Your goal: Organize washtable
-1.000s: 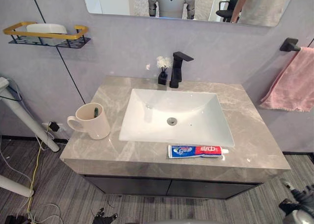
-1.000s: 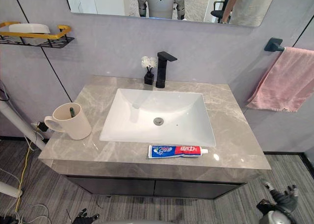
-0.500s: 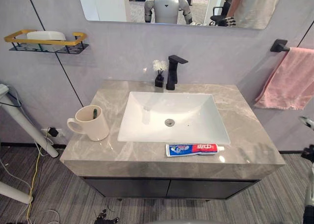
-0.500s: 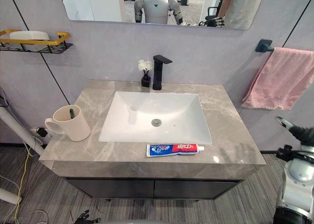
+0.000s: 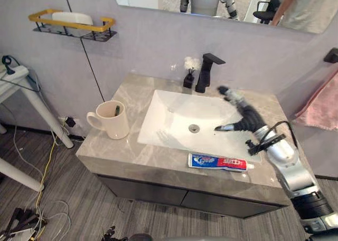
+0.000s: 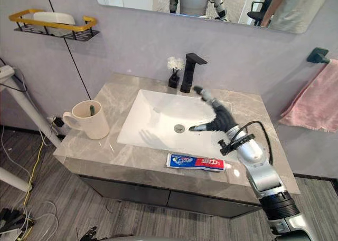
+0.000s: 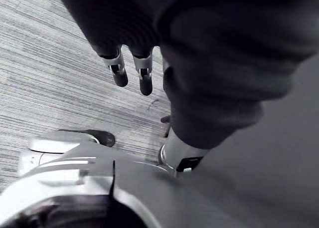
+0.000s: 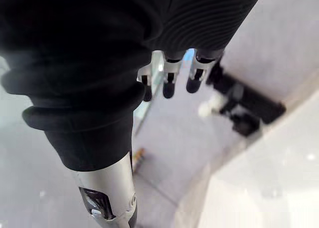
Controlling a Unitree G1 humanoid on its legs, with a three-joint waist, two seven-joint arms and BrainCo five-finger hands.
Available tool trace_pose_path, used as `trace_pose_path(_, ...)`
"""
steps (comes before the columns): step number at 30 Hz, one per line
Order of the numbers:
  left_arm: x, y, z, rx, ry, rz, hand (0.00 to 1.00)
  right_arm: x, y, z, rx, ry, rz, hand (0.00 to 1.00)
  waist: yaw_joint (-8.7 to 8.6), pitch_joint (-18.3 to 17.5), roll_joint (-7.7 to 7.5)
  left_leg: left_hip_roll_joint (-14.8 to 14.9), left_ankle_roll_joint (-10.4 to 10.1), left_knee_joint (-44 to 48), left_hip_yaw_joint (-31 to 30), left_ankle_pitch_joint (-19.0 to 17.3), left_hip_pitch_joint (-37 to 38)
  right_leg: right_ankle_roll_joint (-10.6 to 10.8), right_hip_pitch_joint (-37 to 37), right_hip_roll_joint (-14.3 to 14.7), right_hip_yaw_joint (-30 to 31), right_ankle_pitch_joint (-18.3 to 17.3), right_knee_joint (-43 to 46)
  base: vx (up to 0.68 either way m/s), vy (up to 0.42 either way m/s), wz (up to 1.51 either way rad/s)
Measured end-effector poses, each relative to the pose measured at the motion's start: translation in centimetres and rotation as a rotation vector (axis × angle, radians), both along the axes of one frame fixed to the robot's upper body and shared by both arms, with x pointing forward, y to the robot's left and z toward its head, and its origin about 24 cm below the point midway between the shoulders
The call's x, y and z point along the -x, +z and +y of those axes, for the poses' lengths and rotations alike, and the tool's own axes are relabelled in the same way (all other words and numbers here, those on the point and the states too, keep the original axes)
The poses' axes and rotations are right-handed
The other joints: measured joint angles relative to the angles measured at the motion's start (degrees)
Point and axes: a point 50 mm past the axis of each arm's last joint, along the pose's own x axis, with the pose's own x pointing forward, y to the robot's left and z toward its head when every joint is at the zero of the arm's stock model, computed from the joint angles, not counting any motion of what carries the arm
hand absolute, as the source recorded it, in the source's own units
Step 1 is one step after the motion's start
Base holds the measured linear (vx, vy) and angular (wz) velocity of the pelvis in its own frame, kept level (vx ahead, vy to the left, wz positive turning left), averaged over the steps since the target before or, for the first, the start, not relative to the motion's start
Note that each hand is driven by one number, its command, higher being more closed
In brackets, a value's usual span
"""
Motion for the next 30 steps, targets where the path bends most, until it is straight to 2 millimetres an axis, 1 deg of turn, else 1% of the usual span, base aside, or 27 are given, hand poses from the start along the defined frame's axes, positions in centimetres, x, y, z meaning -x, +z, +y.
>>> trace_pose_path(3,0.3,-0.1,0.0,0.001,-0.002,0.016,0.00,0.4,-1.1,1.3,0.049,0.088,0.055,0.00,-0.05,0.2,-0.05,0.0,0.0,0.4,-0.4,0.0,-0.8,0.0,-0.3,0.0,-0.3,0.0,0.0,-0.02,-0.004,0.07)
trace_pose_path(8,0.1,-0.3,-0.2,0.005,-0.050,0.030,0.00,1.3,-1.9,2.3,0.167,0.207,0.107,0.00,-0.05,0.5,0.43,0.1,0.0,1.2,-0.8,-0.1,-1.5,0.0,-0.5,0.1,-0.9,0.0,0.0,-0.01,-0.008,0.05)
trace_pose_path(10,0.0,-0.2,-0.2,0.004,-0.057,0.029,0.00,1.4,-2.1,2.2,0.233,0.210,0.105,0.00,-0.04,0.5,0.46,0.2,0.0,1.2,-0.8,-0.1,-1.5,0.0,-0.5,0.1,-0.8,0.0,0.1,0.00,0.000,0.00)
trace_pose_path(13,0.0,-0.2,-0.2,0.004,-0.057,0.030,0.00,1.9,-1.4,2.0,0.364,0.221,0.053,0.00,-0.07,0.5,0.44,0.2,0.0,1.0,-0.4,-0.1,-1.3,0.0,-0.6,0.2,-0.4,0.0,0.1,-0.01,-0.001,-0.04)
trace_pose_path(15,0.1,-0.2,-0.2,0.004,-0.057,0.031,0.00,2.1,-1.1,2.0,0.419,0.222,0.025,0.00,-0.06,0.5,0.44,0.3,0.0,0.9,0.0,-0.1,-1.1,0.0,-0.7,0.3,0.1,0.0,0.1,-0.01,-0.001,-0.11)
trace_pose_path(21,0.0,-0.2,-0.1,0.003,-0.058,0.034,0.00,2.0,-1.4,1.5,0.655,0.174,-0.055,0.00,-0.28,0.3,0.29,0.4,0.0,0.2,1.3,-0.1,-0.4,-0.1,-1.2,0.3,1.3,0.1,0.2,-0.01,0.002,-0.11)
trace_pose_path(26,0.0,-0.3,-0.1,0.001,-0.071,0.042,0.00,2.2,-1.1,0.9,0.722,0.121,-0.104,0.00,-0.28,0.2,0.27,0.3,0.0,0.0,2.0,-0.1,-0.3,-0.1,-1.6,0.2,2.0,0.2,0.1,0.00,0.005,-0.07)
trace_pose_path(30,-0.1,-0.3,-0.1,0.000,-0.084,0.045,0.00,2.8,-2.1,0.4,0.767,0.106,-0.084,0.00,-0.35,0.1,0.37,0.3,0.0,0.0,2.0,-0.1,-0.4,0.0,-1.6,0.2,1.9,0.2,0.0,0.00,0.000,0.00)
